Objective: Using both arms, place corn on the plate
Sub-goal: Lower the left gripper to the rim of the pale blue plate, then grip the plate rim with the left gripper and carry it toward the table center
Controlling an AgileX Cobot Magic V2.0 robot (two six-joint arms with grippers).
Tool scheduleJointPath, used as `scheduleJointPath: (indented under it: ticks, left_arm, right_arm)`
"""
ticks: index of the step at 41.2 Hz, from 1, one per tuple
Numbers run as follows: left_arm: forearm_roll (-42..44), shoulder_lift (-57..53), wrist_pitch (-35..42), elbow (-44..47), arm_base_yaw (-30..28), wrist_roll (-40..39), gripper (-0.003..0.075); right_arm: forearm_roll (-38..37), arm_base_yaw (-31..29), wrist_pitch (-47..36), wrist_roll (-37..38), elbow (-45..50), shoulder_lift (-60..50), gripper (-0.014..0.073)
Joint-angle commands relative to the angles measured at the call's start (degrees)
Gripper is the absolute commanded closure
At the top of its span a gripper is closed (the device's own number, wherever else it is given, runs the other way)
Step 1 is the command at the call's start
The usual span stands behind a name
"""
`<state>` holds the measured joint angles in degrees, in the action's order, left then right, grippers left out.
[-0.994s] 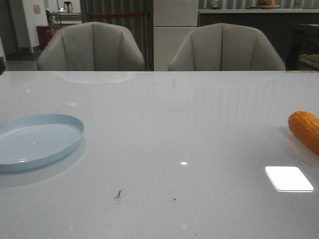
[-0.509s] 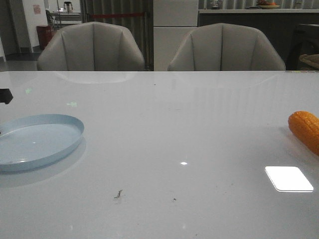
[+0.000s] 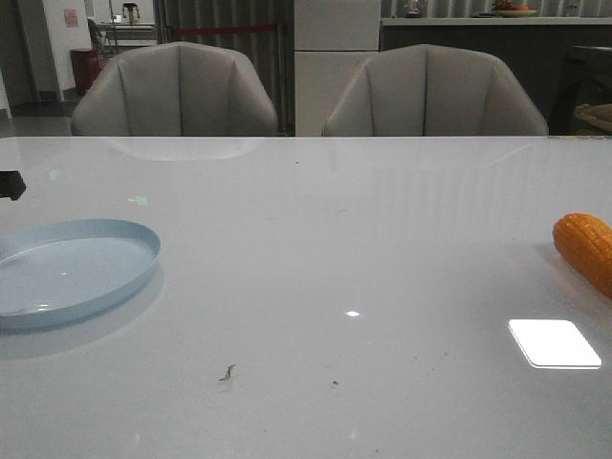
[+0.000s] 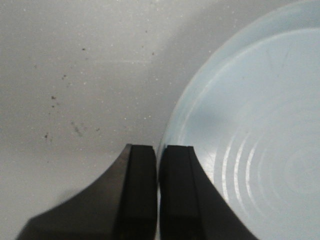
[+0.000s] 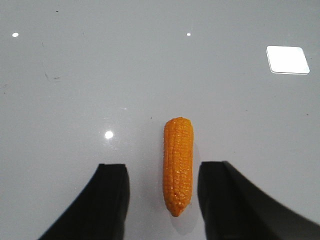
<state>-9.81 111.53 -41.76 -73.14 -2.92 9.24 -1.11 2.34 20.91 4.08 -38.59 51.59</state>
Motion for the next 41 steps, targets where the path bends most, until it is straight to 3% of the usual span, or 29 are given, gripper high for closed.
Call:
scheduleJointPath:
  ticks: [1,23,41]
  left_arm:
    - [-0.88,-2.50,1.43,-1.93,-0.16,-0.48,0.0626]
    - [-8.41,-2.50,-8.25,-16.44,1.07,0.02,0.0626]
    - [-19.50,-2.37,-7.53,-20.42,15.25,0.02,0.0626]
  right_arm:
    - [-0.49,-0.19,-3.99,-0.45,-2.04,-0.43,0.0159]
    - [-0.49,-0.19,-3.99,-0.45,-2.04,-0.43,0.0159]
    - [-0.49,-0.19,-3.99,-0.45,-2.04,-0.43,0.0159]
